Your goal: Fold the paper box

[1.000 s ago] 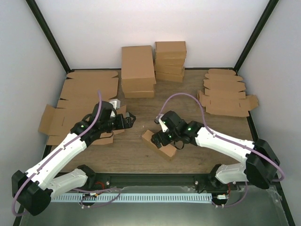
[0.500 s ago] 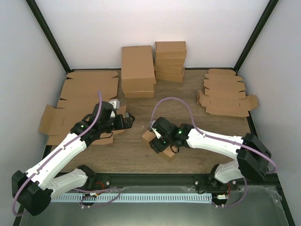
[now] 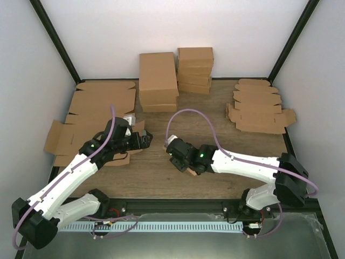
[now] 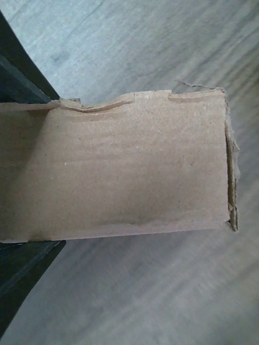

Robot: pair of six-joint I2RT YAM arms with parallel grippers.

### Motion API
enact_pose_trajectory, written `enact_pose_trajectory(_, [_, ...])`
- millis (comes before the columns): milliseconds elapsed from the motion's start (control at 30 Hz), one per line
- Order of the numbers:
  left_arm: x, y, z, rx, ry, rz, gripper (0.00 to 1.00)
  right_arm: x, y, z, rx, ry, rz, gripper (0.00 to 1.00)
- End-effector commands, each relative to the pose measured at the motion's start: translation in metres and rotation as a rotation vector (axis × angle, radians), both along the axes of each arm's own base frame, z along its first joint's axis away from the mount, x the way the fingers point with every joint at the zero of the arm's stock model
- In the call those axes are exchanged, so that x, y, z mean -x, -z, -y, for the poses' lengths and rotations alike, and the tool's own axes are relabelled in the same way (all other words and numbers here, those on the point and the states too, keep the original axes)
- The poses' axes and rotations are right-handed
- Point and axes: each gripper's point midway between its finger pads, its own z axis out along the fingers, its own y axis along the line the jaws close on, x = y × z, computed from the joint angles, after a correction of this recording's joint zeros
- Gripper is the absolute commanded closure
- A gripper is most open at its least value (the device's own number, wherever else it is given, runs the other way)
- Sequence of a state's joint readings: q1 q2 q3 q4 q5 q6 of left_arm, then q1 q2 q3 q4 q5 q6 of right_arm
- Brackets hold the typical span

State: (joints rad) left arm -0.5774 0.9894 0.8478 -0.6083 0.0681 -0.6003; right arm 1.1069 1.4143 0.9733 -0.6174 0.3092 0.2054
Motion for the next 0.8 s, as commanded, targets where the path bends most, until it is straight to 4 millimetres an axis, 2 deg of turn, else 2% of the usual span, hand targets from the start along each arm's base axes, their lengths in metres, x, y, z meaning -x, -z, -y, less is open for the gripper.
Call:
enact_pose_trajectory(0, [-0.001,-0.015,-0.007,-0.002,-0.026,0.044,0.0,-0.018,-0.061,-0.013,0.023,-0.023,0.303,0.44])
enact_pose_trajectory(67, [-0.002,-0.018,-0.011,-0.004,-0.046,0.059,0.0,-0.017,-0.063,-0.019,0.106,-0.071,0.426,0.43])
enact_pose_trajectory(100, [-0.002,-0.02,-0.013,-0.003,-0.056,0.064,0.0,-0.015,-0.058,-0.024,0.151,-0.098,0.476,0.41])
enact_pose_trajectory(200, [-0.002,-0.021,-0.02,-0.011,-0.091,0.067,0.0,-0.005,-0.036,-0.033,0.281,-0.17,0.584,0.12])
enact_pose_trajectory(267, [-0.001,-0.02,-0.024,-0.019,-0.108,0.059,0.0,0.009,-0.02,-0.038,0.286,-0.21,0.561,0.03])
enact_pose_trajectory(300, [0.0,-0.018,-0.025,-0.023,-0.111,0.05,0.0,0.015,-0.016,-0.041,0.247,-0.211,0.513,0.01])
enact_pose_trajectory(367, [0.003,-0.011,-0.026,-0.022,-0.107,0.026,0.0,0.033,-0.022,-0.049,0.098,-0.229,0.398,0.0])
enact_pose_trajectory(500, [0.016,0.015,-0.01,0.031,-0.036,-0.07,0.0,0.081,-0.061,-0.056,-0.296,-0.315,0.181,0.0])
enact_pose_trajectory(600, [0.026,0.034,0.007,0.096,0.037,-0.139,0.0,0.102,-0.088,-0.046,-0.51,-0.329,0.068,0.0])
enact_pose_trajectory(667, [0.033,0.042,0.016,0.136,0.077,-0.176,0.0,0.094,-0.094,-0.03,-0.583,-0.229,-0.02,0.0])
enact_pose_trajectory(767, [0.042,0.05,0.028,0.183,0.143,-0.229,0.0,0.079,-0.079,-0.007,-0.611,-0.059,-0.225,0.0])
